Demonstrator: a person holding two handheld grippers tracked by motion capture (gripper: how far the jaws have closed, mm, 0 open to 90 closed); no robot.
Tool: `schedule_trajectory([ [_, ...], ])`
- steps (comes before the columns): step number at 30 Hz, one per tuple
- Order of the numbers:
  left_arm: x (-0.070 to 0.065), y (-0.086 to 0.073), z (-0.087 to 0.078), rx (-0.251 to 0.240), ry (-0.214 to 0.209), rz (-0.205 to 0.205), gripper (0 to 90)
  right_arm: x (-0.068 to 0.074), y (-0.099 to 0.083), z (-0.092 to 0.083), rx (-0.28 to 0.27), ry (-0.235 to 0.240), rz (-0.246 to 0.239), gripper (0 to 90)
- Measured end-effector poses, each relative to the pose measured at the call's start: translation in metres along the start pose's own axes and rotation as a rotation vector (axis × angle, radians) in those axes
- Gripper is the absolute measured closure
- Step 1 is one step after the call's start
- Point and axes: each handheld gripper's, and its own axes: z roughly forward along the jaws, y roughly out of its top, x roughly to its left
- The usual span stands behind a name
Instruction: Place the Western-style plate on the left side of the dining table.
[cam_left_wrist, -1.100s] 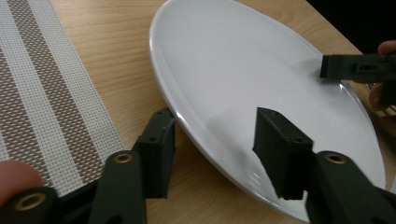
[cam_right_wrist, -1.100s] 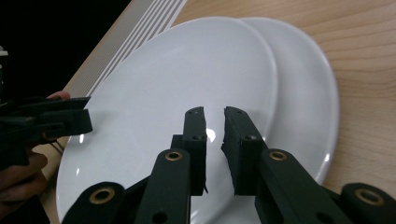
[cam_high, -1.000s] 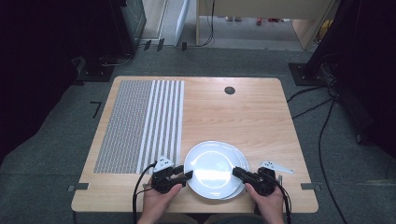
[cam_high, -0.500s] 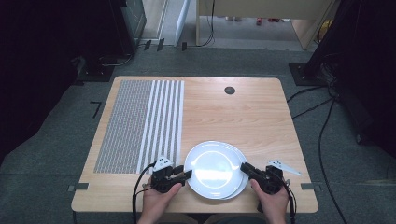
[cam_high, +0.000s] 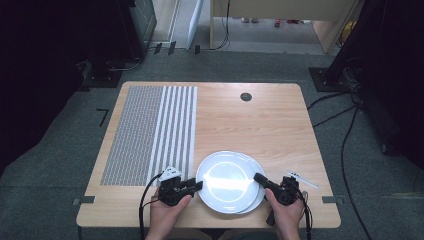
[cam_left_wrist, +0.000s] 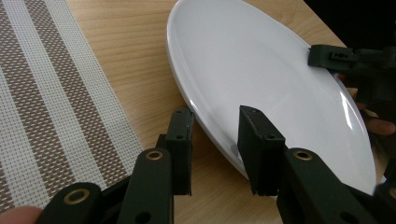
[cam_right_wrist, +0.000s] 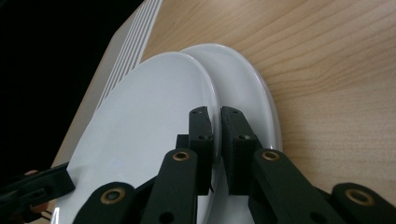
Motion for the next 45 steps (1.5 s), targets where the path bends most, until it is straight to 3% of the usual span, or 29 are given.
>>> schedule_trajectory([
  [2, 0.000, 0.000, 0.000, 0.004, 0.003, 0.000, 66.9, -0.001, 0.000, -0.001, -0.003, 0.008, 0.016, 85.5],
  [6, 0.001, 0.001, -0.001, 0.000, -0.013, -0.017, 68.2, -0.002, 0.001, -0.004, -0.026, 0.068, 0.109, 88.0],
  [9, 0.003, 0.002, -0.002, 0.004, -0.025, -0.033, 69.9, -0.002, 0.000, -0.005, -0.026, 0.078, 0.144, 88.4],
  [14, 0.001, 0.004, -0.004, -0.002, -0.011, -0.018, 70.2, 0.000, 0.000, -0.006, -0.022, 0.069, 0.143, 88.2],
  [18, 0.001, 0.010, -0.009, -0.019, -0.024, -0.026, 70.6, 0.004, 0.003, -0.007, -0.024, 0.073, 0.162, 88.3],
  [25, 0.007, 0.020, -0.018, -0.040, -0.013, -0.048, 71.0, 0.019, 0.013, -0.002, -0.020, 0.078, 0.138, 88.3],
  [32, 0.016, 0.039, -0.035, -0.057, 0.014, -0.033, 71.6, 0.035, 0.022, 0.013, -0.008, 0.110, 0.147, 88.2],
  [45, 0.045, 0.059, -0.068, -0.106, 0.058, -0.069, 72.9, 0.077, 0.038, 0.052, 0.031, 0.156, 0.109, 88.3],
])
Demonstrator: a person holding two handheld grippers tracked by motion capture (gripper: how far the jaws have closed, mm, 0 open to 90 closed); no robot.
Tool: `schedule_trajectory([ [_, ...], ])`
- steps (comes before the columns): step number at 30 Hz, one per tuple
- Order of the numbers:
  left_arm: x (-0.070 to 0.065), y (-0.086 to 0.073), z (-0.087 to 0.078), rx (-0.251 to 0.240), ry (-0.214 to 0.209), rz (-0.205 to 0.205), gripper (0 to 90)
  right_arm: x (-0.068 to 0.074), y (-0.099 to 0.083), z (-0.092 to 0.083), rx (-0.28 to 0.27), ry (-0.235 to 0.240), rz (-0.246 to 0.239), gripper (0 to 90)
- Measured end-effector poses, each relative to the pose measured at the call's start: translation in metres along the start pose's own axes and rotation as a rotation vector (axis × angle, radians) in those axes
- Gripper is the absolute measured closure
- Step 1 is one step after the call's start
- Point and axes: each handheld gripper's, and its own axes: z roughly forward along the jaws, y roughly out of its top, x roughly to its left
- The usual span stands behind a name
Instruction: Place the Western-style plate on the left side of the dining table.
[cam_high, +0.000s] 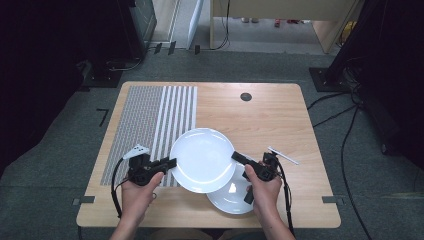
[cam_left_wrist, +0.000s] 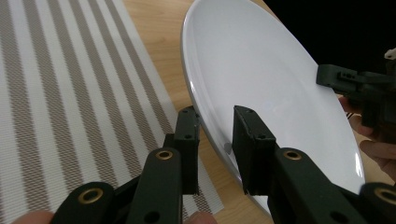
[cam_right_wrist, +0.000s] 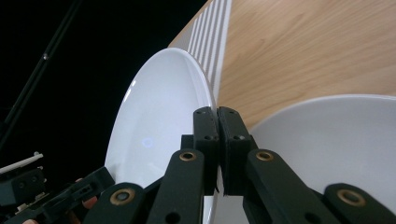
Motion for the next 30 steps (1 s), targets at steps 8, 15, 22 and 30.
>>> schedule_trajectory([
  [8, 0.021, 0.009, -0.017, -0.016, 0.029, -0.021, 72.9, 0.017, 0.003, 0.025, 0.028, 0.014, -0.012, 88.3],
  [15, 0.039, 0.015, -0.028, -0.022, 0.066, -0.033, 72.5, 0.033, 0.003, 0.052, 0.062, 0.018, -0.022, 88.3],
  [22, 0.061, 0.022, -0.032, -0.023, 0.078, -0.067, 72.5, 0.043, 0.007, 0.074, 0.083, 0.017, -0.030, 88.2],
  [30, 0.085, 0.031, -0.034, -0.029, 0.086, -0.111, 72.4, 0.059, 0.016, 0.099, 0.093, 0.014, -0.050, 88.2],
])
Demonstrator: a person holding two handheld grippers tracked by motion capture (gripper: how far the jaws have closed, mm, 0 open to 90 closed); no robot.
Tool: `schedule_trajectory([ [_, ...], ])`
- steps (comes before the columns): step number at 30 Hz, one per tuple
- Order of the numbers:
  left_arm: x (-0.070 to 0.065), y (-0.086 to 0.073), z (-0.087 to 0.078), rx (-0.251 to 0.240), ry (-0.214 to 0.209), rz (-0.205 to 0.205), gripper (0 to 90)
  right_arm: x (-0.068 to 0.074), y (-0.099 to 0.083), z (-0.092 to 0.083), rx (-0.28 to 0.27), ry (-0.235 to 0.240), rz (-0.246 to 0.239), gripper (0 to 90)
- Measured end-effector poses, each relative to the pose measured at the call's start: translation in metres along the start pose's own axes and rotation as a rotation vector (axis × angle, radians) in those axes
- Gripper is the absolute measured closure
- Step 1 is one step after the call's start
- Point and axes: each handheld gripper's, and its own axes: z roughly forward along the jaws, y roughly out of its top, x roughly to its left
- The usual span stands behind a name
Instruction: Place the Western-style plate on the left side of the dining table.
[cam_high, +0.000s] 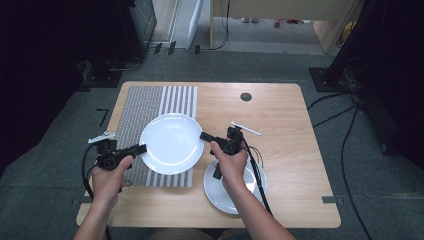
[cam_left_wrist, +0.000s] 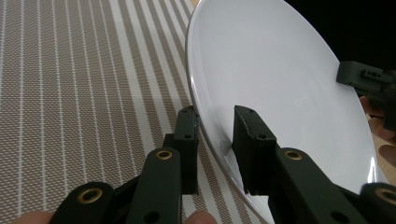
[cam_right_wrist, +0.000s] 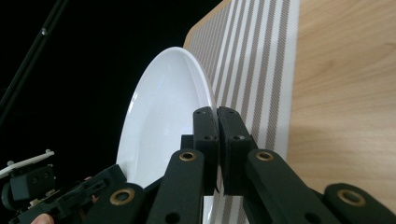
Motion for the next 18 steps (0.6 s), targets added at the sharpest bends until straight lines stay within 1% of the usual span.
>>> schedule_trajectory([
  [1, 0.002, 0.002, 0.000, 0.000, 0.004, -0.002, 72.4, 0.001, 0.001, 0.004, 0.000, 0.002, 0.001, 88.2],
  [2, 0.005, 0.003, 0.000, 0.001, 0.007, -0.004, 72.3, 0.002, 0.003, 0.011, 0.009, 0.000, -0.001, 88.2],
  [3, 0.008, 0.005, -0.001, 0.002, 0.010, -0.006, 72.3, 0.002, 0.003, 0.015, 0.014, 0.000, 0.001, 88.2],
  [4, 0.010, 0.006, -0.001, 0.004, 0.015, -0.006, 72.3, 0.002, 0.003, 0.015, 0.014, 0.000, 0.001, 88.2],
  [7, 0.016, 0.011, -0.001, 0.002, 0.025, -0.009, 72.4, 0.002, 0.006, 0.027, 0.028, -0.004, 0.005, 88.2],
  [8, 0.018, 0.012, -0.001, -0.001, 0.028, -0.015, 72.7, 0.001, 0.007, 0.034, 0.030, -0.008, 0.011, 88.2],
  [9, 0.021, 0.013, 0.000, -0.002, 0.025, -0.028, 73.1, 0.001, 0.008, 0.038, 0.031, -0.016, 0.009, 88.2],
  [10, 0.023, 0.014, 0.000, -0.005, 0.020, -0.043, 73.6, 0.000, 0.008, 0.042, 0.026, -0.023, 0.009, 88.2],
  [11, 0.025, 0.015, 0.001, -0.007, 0.022, -0.049, 73.6, 0.000, 0.008, 0.042, 0.026, -0.023, 0.009, 88.2],
  [12, 0.026, 0.016, 0.002, -0.007, 0.027, -0.048, 73.6, -0.003, 0.010, 0.049, 0.027, -0.022, 0.025, 88.1],
  [13, 0.028, 0.017, 0.003, -0.004, 0.029, -0.051, 73.6, -0.003, 0.010, 0.049, 0.027, -0.022, 0.025, 88.1],
  [16, 0.034, 0.019, 0.007, 0.003, 0.042, -0.058, 73.5, -0.007, 0.012, 0.059, 0.037, -0.027, 0.049, 88.0],
  [18, 0.038, 0.021, 0.009, 0.010, 0.050, -0.064, 73.4, -0.009, 0.013, 0.065, 0.040, -0.037, 0.050, 88.0],
])
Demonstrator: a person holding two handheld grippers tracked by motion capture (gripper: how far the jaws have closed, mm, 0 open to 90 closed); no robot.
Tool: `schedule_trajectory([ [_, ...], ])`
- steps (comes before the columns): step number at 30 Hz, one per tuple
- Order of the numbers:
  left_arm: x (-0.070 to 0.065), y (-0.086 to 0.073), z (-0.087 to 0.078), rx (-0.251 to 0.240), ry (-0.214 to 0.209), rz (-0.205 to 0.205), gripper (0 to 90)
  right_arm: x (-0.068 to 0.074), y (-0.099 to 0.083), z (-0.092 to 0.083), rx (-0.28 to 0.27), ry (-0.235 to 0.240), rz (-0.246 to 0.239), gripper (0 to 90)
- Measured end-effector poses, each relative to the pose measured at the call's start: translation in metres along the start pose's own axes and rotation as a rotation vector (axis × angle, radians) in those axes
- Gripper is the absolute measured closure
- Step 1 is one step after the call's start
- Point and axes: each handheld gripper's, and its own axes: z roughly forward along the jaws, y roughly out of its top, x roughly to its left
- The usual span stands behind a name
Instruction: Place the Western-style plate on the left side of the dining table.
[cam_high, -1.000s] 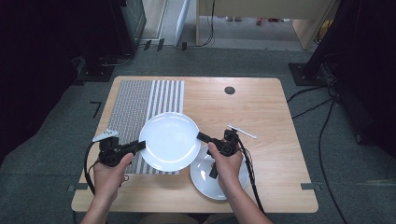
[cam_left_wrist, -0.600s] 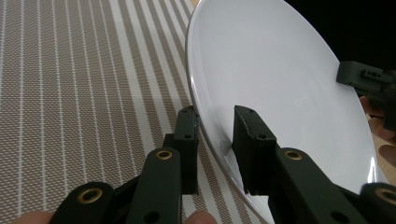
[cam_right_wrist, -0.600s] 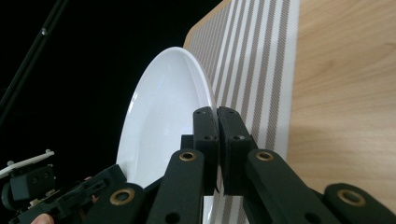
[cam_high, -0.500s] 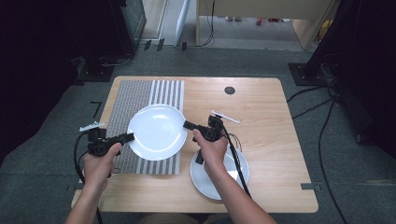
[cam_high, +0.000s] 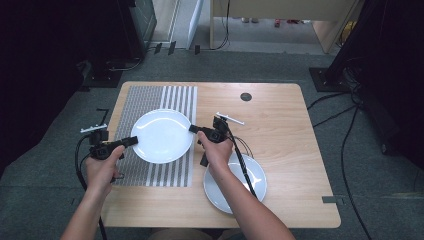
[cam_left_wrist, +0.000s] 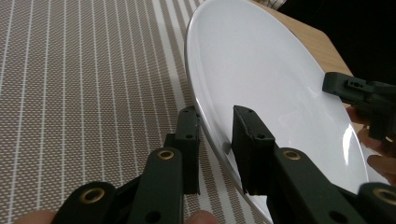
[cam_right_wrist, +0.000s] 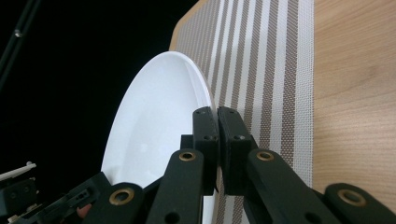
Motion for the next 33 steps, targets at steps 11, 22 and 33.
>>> schedule_trajectory([
  [11, 0.025, 0.008, 0.017, 0.039, 0.047, -0.027, 72.7, -0.001, 0.002, 0.028, 0.019, -0.048, 0.015, 87.9],
  [22, 0.049, 0.024, 0.039, 0.047, 0.085, -0.071, 73.4, -0.003, 0.006, 0.057, 0.011, -0.098, 0.030, 87.8],
  [33, 0.066, 0.031, 0.063, 0.047, 0.116, -0.128, 74.4, -0.011, 0.010, 0.085, -0.034, -0.154, 0.050, 87.1],
])
